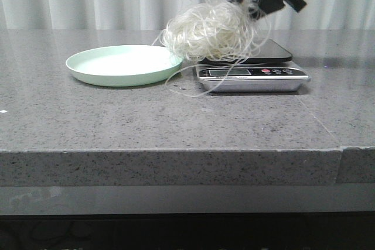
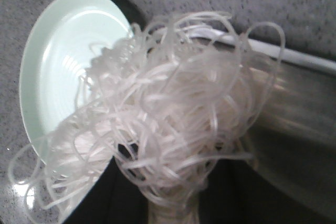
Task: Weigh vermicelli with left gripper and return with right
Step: 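Grasp the vermicelli with the right gripper and lift it off the scale, then carry the vermicelli with the right gripper and release it onto the green plate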
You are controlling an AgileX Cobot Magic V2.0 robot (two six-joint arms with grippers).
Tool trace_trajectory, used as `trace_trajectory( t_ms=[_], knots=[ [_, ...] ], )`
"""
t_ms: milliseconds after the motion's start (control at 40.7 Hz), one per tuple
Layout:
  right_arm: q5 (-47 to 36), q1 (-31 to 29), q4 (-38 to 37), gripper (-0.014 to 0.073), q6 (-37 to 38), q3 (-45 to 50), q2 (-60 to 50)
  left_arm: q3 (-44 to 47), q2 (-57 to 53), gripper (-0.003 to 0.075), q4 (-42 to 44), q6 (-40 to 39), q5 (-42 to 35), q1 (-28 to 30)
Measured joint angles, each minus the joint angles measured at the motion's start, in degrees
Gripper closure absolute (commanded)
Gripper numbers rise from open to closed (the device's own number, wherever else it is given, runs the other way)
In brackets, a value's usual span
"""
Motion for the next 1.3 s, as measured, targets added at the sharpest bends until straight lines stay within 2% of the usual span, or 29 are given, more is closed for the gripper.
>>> trace_trajectory(
  t_ms=[197,443,467,689,811,1303],
  knots=[
    [0.14,0.0,0.77,0.0441,0.0,-9.74,-0.1,0.0,0.0,0.0582,0.0,0.0,0.0,0.0],
    [0.51,1.53,8.93,0.044,0.0,-18.35,-0.86,0.0,0.0,0.0582,0.0,0.0,0.0,0.0],
    [0.51,2.03,9.33,0.044,0.0,-18.6,-0.86,0.0,0.0,0.0582,0.0,0.0,0.0,1.65],
    [1.2,8.62,10.18,0.044,-0.04,-19.38,-0.6,0.0,0.0,0.0582,0.0,0.0,0.1,0.57],
    [1.33,11.51,7.81,0.044,-0.04,-19.36,0.49,0.0,0.0,0.0582,0.0,0.0,0.1,0.57],
    [1.33,15.1,2.63,0.044,0.18,-19.36,8.52,0.0,0.0,0.0582,0.0,0.0,0.1,0.57]
  ],
)
